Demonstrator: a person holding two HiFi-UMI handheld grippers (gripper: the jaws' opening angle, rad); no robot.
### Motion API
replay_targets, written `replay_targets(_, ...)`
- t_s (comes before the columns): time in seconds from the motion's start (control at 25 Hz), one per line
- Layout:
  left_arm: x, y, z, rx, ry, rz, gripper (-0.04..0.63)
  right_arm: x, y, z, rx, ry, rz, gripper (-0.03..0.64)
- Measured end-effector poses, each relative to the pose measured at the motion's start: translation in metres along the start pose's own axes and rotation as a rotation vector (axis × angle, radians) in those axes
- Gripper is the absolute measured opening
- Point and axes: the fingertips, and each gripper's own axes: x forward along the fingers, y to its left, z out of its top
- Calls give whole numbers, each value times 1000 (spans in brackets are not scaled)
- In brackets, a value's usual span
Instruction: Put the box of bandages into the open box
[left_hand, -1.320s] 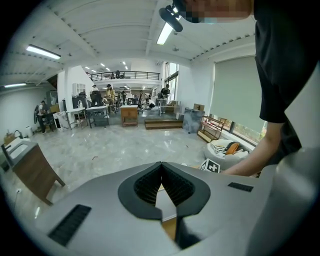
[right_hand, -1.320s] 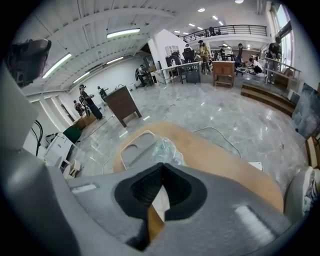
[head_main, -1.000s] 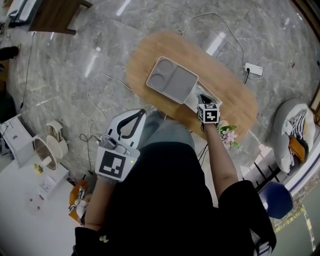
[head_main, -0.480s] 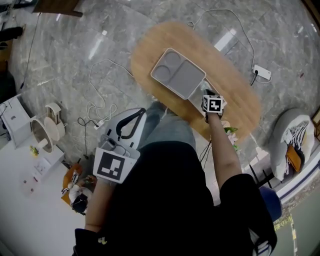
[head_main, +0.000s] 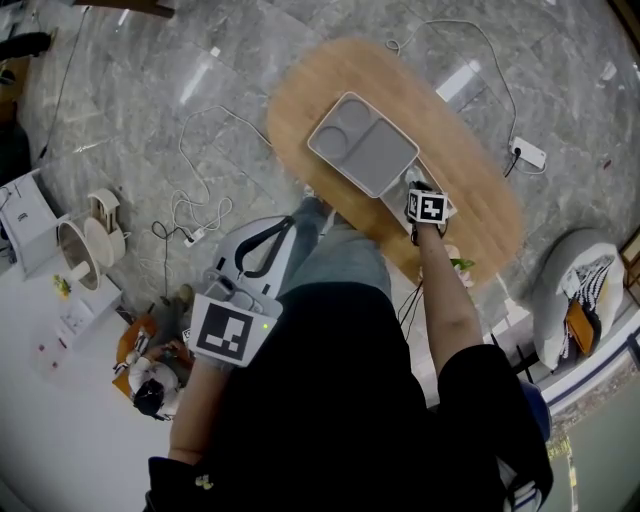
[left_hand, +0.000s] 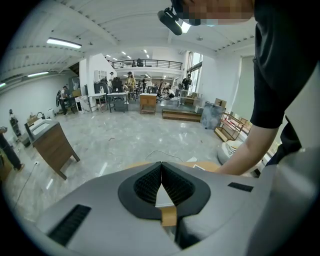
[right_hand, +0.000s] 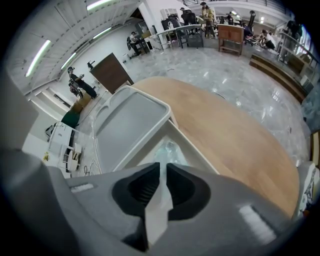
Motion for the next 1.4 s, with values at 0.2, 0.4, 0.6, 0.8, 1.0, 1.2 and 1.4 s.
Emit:
replay_targets(0.2,-2,3,0,-10,-5,-10,11,-4,4,3,-8,-6,-7,100)
replay_targets(0.4,-4,7,2,-14,-38,-34,11,-20,11,11,-22,-23,-24,113)
replay_targets(0.6,-13,13,4,-18,-76,-49,11,-48,22,26,-42,-73,-42,112)
replay_targets(0.8,-23,21,6,97,-141,-98,11,-85,37,48,-71,-151,-62,74)
replay_targets(1.0,-32,30,4,63,-176,-132,11,-128,58,72,-87,-245,-75,1)
replay_targets(1.2,-43,41,5,45,-203,-154,11,-168,89,83,-102,-313,-73,-2)
replay_targets(1.4,-46,54,17,69,-237,-178,11,-210,114,101,-102,-382,-74,-2)
